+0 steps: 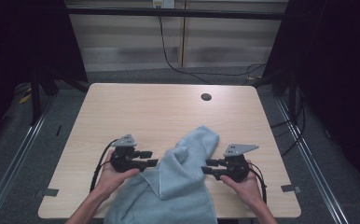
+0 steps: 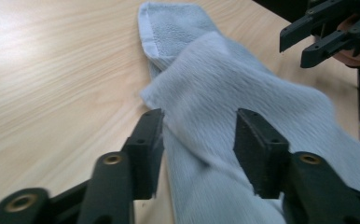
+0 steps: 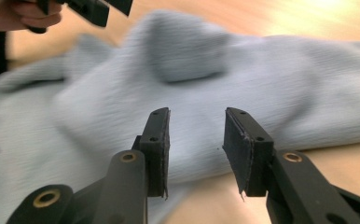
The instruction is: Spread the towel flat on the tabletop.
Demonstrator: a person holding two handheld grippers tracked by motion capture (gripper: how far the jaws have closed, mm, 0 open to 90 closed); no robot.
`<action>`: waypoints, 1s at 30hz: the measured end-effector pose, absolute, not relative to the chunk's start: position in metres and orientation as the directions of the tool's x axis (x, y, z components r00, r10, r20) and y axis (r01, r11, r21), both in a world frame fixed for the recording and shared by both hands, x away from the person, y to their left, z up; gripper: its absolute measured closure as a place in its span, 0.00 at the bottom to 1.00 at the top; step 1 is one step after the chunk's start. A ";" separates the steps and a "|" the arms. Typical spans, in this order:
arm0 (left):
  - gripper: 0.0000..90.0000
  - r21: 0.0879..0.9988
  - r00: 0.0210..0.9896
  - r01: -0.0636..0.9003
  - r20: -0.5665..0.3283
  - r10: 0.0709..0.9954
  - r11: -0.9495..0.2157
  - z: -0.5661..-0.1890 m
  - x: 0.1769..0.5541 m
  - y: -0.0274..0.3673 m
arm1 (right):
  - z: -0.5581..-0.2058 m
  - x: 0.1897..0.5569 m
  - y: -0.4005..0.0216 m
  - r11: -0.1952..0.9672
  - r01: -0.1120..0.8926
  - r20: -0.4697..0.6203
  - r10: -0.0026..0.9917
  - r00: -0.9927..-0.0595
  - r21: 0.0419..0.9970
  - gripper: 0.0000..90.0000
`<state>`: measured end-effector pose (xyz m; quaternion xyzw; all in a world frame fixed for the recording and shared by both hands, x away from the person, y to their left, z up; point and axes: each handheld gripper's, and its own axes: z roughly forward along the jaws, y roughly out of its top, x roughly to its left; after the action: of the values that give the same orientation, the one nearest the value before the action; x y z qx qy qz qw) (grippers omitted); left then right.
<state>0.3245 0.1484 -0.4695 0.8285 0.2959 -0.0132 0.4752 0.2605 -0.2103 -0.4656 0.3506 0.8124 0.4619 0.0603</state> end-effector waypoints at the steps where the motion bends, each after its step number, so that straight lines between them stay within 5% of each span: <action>1: 0.51 0.776 0.820 0.507 -0.302 0.485 -0.374 -0.474 0.329 0.141 | -0.466 0.267 -0.211 0.329 0.516 0.217 0.637 -0.739 0.791 0.68; 3: 0.41 0.751 0.826 0.518 -0.315 0.468 -0.410 -0.481 0.334 0.126 | -0.468 0.278 -0.214 0.318 0.524 0.220 0.650 -0.727 0.790 0.67; 5: 0.42 0.743 0.843 0.503 -0.308 0.442 -0.442 -0.486 0.331 0.113 | -0.470 0.291 -0.220 0.300 0.534 0.224 0.670 -0.708 0.791 0.66; 7: 0.53 0.725 0.861 0.474 -0.262 0.436 -0.499 -0.489 0.327 0.103 | -0.473 0.299 -0.223 0.296 0.538 0.221 0.681 -0.698 0.789 0.65; 9: 0.87 0.744 0.871 0.453 -0.253 0.421 -0.490 -0.489 0.324 0.103 | -0.481 0.311 -0.226 0.277 0.559 0.225 0.710 -0.667 0.781 0.64; 13: 0.93 0.790 0.865 0.452 -0.274 0.420 -0.416 -0.471 0.326 0.120 | -0.488 0.316 -0.230 0.274 0.581 0.224 0.734 -0.641 0.766 0.63; 23: 0.94 0.874 0.819 0.400 -0.207 0.535 -0.275 -0.404 0.362 0.174 | -0.478 0.316 -0.227 0.260 0.561 0.218 0.732 -0.645 0.786 0.62; 29: 0.94 0.869 0.674 0.454 -0.189 0.715 -0.198 -0.401 0.413 0.215 | -0.476 0.322 -0.217 0.266 0.545 0.212 0.720 -0.661 0.795 0.62; 30: 0.87 0.865 0.648 0.467 -0.195 0.737 -0.182 -0.403 0.419 0.220 | -0.478 0.322 -0.211 0.281 0.549 0.215 0.710 -0.671 0.787 0.61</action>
<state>0.4191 0.2204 -0.4029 0.7567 0.3977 0.1345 0.5011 0.3225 -0.2114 -0.4779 0.3959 0.7953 0.4504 0.0891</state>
